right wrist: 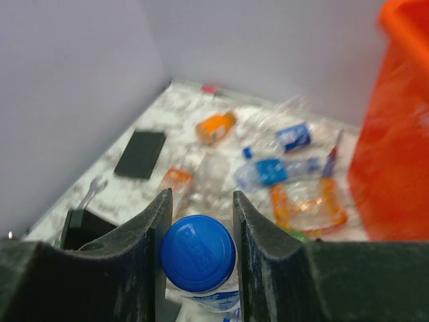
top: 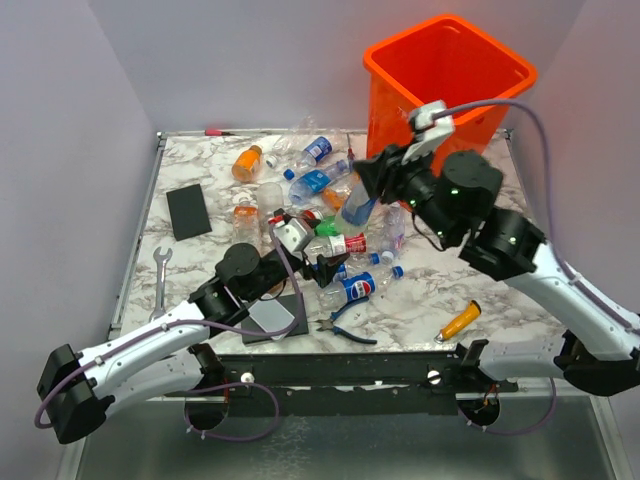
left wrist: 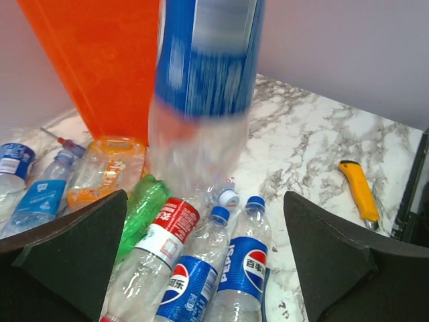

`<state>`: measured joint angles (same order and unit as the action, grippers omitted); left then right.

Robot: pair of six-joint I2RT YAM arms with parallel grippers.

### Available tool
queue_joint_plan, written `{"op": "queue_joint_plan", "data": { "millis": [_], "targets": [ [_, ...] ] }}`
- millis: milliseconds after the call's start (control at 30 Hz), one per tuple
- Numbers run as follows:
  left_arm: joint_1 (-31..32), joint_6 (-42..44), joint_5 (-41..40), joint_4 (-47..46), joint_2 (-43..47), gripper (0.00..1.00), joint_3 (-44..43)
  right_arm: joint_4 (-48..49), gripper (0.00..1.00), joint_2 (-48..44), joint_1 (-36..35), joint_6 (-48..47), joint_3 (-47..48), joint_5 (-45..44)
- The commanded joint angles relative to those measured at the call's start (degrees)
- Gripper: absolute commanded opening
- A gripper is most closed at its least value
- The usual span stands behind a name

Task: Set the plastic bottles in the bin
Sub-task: Place the plastic bottle in the trash bin.

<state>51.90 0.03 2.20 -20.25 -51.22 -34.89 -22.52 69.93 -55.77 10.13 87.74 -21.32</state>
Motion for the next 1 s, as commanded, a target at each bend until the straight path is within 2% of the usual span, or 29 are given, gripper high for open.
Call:
{"op": "queue_joint_plan", "data": {
  "millis": [0,67,133,200,233,300,400,533,600,667,767,967],
  "targets": [
    [0.3,0.1,-7.3,-2.7,2.6,0.99,1.3,3.1,0.0,-3.4,0.1,-12.4,9.7,-19.1],
    [0.3,0.1,-9.9,-3.0,3.2,0.99,1.7,12.0,0.0,-3.3,0.1,-20.5,11.0,-26.1],
    [0.3,0.1,-12.6,-3.1,3.5,0.99,1.9,27.7,0.0,-3.5,0.3,-31.6,9.4,-31.1],
    [0.3,0.2,-14.7,-3.1,3.8,0.99,2.4,39.3,0.0,-2.3,1.9,-39.0,9.4,-31.3],
    [0.3,0.3,-15.8,-3.1,3.9,0.99,2.6,41.0,0.0,-0.8,3.6,-40.0,11.3,-30.9],
    [0.4,0.2,-17.9,-3.2,4.0,0.99,2.9,40.1,0.0,3.6,9.2,-38.5,17.4,-28.6],
    [0.5,0.2,-19.3,-3.2,3.9,0.99,3.0,30.1,0.0,11.3,21.1,-27.8,29.9,-23.8],
    [0.8,0.4,-19.8,-3.2,4.1,0.99,3.2,37.3,0.0,17.5,27.9,-25.4,31.8,-23.6],
    [1.1,0.9,-20.4,-3.2,4.2,0.99,3.4,32.2,0.0,21.9,32.4,-18.8,36.2,-22.0],
    [1.5,1.6,-21.1,-3.2,4.4,0.99,3.6,27.8,0.0,24.7,36.2,-11.3,36.8,-18.9],
    [1.9,2.7,-21.8,-3.2,4.5,0.99,3.7,28.0,0.0,26.7,38.6,-3.8,33.3,-15.2],
    [1.9,2.9,-22.7,-3.0,4.0,0.99,3.6,25.5,0.0,31.2,39.5,0.1,30.4,-9.4]
  ]
}}
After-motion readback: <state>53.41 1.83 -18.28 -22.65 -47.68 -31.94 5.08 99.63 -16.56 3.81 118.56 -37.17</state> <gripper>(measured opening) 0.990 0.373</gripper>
